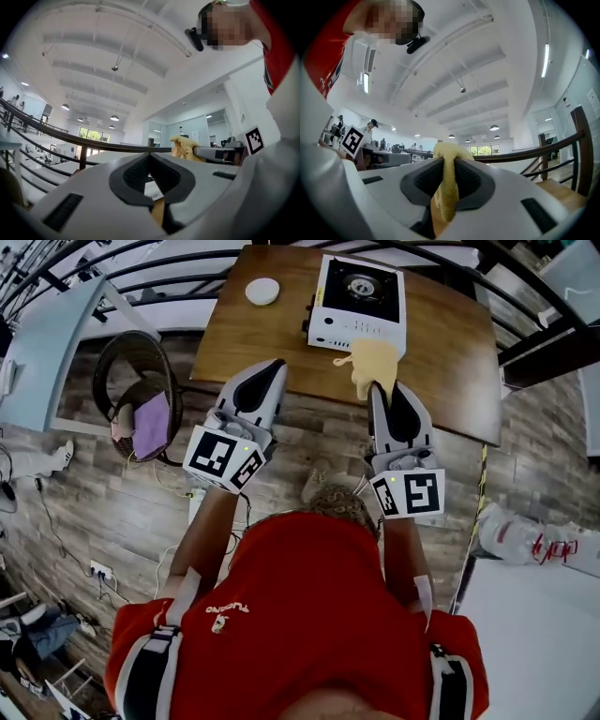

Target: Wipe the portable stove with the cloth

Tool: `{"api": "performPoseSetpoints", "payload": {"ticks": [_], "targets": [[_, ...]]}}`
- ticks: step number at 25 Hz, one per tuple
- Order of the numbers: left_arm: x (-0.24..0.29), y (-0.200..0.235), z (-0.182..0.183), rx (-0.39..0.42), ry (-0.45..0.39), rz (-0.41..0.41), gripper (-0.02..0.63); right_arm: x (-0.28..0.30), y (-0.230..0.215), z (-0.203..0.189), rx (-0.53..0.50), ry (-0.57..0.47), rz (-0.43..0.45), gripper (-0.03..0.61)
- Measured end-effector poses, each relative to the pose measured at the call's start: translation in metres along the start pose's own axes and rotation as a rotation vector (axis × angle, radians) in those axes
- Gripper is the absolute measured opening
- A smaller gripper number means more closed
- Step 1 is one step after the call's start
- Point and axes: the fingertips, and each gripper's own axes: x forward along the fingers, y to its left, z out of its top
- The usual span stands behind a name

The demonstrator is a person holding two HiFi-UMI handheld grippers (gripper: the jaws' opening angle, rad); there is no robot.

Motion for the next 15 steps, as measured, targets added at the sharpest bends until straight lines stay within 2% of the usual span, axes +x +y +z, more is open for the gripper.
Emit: {"api": "performPoseSetpoints", "payload": {"ticks": [5, 9, 15], "targets": [[0.056, 0.033, -0.015, 0.010, 0.044, 0.022, 0.009, 0.053, -0.033, -0.026, 0.025, 0.030, 0.041, 0.083], [0.089, 0.057, -0.031, -0.015, 0.091, 0.043, 0.009, 0.089, -0.044, -0.045, 0.032, 0.067, 0.073, 0.083], [0.123, 0.081, -0.066, -0.050, 0.209, 0.072, 0.011, 0.123, -0.058, -0.075, 0.058, 0.143, 0.057, 0.083]]}}
